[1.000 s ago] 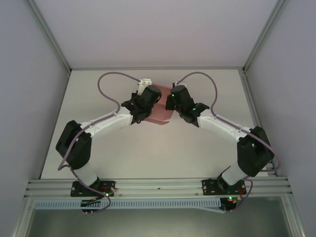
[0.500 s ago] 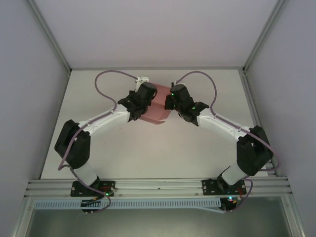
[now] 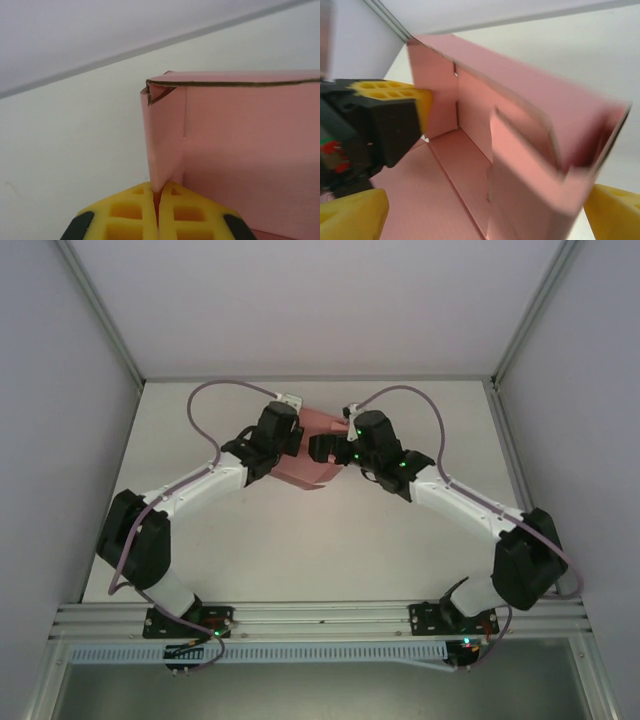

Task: Assemble paper box

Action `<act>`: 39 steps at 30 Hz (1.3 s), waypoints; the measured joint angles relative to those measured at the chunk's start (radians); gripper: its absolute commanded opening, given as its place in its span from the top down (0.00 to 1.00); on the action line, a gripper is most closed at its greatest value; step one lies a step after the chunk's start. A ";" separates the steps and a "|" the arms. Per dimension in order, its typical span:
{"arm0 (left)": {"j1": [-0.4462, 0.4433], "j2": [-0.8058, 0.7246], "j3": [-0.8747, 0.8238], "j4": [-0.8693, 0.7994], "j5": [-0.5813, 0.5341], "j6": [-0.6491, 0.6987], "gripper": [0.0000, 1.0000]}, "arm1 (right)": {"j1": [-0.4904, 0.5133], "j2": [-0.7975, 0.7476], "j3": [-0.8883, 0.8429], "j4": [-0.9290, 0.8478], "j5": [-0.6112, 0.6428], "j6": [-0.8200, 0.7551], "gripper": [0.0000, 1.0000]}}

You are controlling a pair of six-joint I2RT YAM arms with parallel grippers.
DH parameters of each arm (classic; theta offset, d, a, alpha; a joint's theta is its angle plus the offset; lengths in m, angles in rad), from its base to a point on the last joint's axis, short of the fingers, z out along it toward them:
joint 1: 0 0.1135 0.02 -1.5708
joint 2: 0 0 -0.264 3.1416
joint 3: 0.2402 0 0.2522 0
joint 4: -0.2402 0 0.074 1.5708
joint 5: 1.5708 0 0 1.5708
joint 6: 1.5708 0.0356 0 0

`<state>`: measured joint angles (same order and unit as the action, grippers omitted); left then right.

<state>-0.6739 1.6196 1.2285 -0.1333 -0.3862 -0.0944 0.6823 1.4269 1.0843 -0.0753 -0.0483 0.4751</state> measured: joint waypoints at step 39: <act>0.005 -0.064 -0.003 -0.061 0.074 0.029 1.00 | -0.101 0.033 -0.147 0.131 0.016 0.085 0.62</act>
<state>-0.6693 1.5558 1.2255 -0.1944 -0.3126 -0.0654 0.5812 1.4597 0.9375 0.0559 -0.0322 0.5598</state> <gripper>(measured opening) 0.043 0.375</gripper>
